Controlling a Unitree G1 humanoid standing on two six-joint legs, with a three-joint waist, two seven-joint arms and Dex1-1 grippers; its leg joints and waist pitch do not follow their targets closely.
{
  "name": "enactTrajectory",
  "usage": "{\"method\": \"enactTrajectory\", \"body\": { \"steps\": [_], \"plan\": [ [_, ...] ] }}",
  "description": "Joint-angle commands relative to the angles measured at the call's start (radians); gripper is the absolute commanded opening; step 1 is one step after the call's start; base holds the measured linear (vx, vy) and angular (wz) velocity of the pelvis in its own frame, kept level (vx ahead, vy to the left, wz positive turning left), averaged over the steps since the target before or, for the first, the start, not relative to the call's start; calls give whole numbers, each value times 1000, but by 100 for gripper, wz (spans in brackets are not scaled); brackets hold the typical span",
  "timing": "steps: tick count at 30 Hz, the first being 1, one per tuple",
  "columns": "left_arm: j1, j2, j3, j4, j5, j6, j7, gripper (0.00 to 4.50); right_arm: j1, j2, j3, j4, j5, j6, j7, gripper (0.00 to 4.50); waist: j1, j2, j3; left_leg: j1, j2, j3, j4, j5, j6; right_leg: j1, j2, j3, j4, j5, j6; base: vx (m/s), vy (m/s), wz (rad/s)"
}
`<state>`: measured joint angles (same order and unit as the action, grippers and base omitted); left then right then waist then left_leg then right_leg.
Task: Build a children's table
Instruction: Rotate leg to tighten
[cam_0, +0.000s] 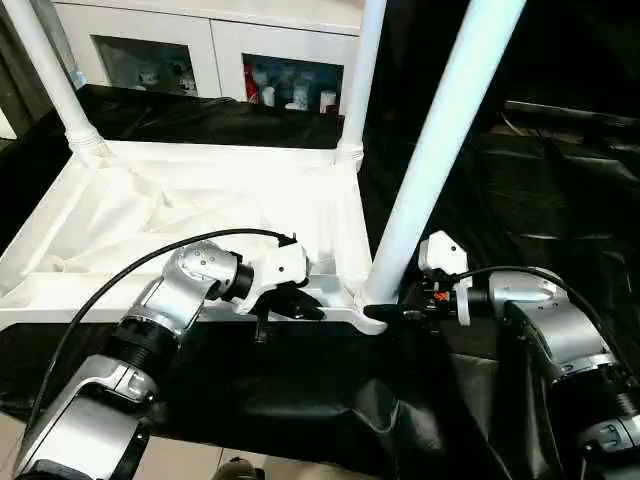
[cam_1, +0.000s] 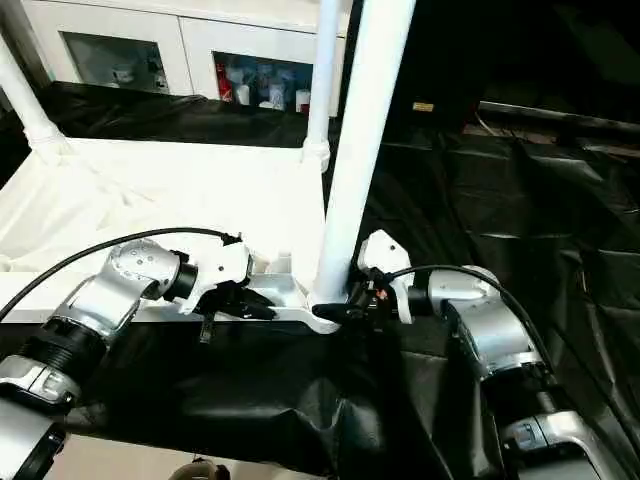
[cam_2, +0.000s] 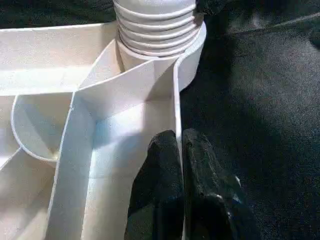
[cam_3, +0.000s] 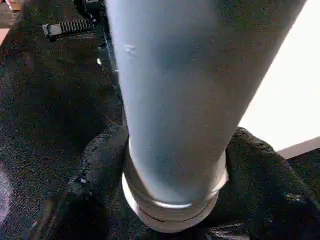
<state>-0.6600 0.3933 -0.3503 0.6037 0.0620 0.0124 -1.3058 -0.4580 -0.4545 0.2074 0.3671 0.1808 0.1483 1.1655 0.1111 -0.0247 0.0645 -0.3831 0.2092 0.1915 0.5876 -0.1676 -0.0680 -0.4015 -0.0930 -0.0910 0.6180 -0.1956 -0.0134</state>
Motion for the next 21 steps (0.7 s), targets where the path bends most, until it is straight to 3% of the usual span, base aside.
{"method": "enactTrajectory", "body": {
  "steps": [1, 8, 11, 12, 14, 15, 17, 18, 21],
  "plan": [
    [-6, -10, -5, -32, -16, -10, -14, 0, -5, -1, 16, 8, -16, -3, 4, 275, -2, 0, -80, 22, 31, -9, -60, -147, 51, 57, -59, 54, -57, -49, -246, 0, 0, 0],
    [-2, -13, -2, -24, -12, -10, 0, 0, 16, 5, 29, 9, -26, -10, -2, 264, -2, 2, -81, 21, 31, -9, -57, -147, 50, 57, -59, 54, -55, -43, -248, 0, 0, 0],
    [-22, -45, 16, 32, 21, 28, 126, 0, 45, 43, -3, 32, -30, 12, -102, 263, -2, 5, -77, 24, 30, -9, -59, -174, 39, 52, -59, 55, -62, -73, -246, 0, 0, 0],
    [-52, -80, 34, 87, 39, 41, 230, 0, 52, 82, -37, 62, -34, 28, -206, 263, -6, 2, -73, 27, 27, -8, -62, -213, 25, 50, -58, 54, -71, -139, -235, 0, 0, 0],
    [-64, -94, 41, 108, 44, 45, 268, 0, 55, 99, -49, 73, -36, 34, -250, 262, -7, 0, -70, 30, 26, -12, -64, -255, 5, 50, -62, 53, -80, -236, -211, 0, 0, 0],
    [-96, -135, 53, 156, 52, 72, 352, 0, 63, 151, -78, 105, -49, 54, -379, 262, -9, 0, -66, 32, 24, -13, -68, -286, -16, 46, -63, 55, -93, -350, -167, 0, 0, 0],
    [-118, -165, 56, 185, 59, 99, 403, 0, 63, 191, -97, 136, -62, 72, -482, 262, -17, -3, -61, 35, 23, -18, -72, -328, -28, 44, -64, 52, -104, -438, -139, 0, 0, 0],
    [-136, -191, 58, 208, 63, 121, 442, 0, 58, 225, -110, 163, -70, 84, -561, 262, -19, 1, -61, 45, 23, -21, -72, -359, -36, 36, -66, 50, -111, -482, -129, 0, 0, 0],
    [-173, -242, 66, 255, 63, 154, 513, 0, 33, 299, -140, 209, -68, 103, -691, 262, -31, 4, -62, 45, 24, -29, -77, -394, -35, 43, -67, 41, -121, -515, -107, 0, 0, 0]
  ]
}}
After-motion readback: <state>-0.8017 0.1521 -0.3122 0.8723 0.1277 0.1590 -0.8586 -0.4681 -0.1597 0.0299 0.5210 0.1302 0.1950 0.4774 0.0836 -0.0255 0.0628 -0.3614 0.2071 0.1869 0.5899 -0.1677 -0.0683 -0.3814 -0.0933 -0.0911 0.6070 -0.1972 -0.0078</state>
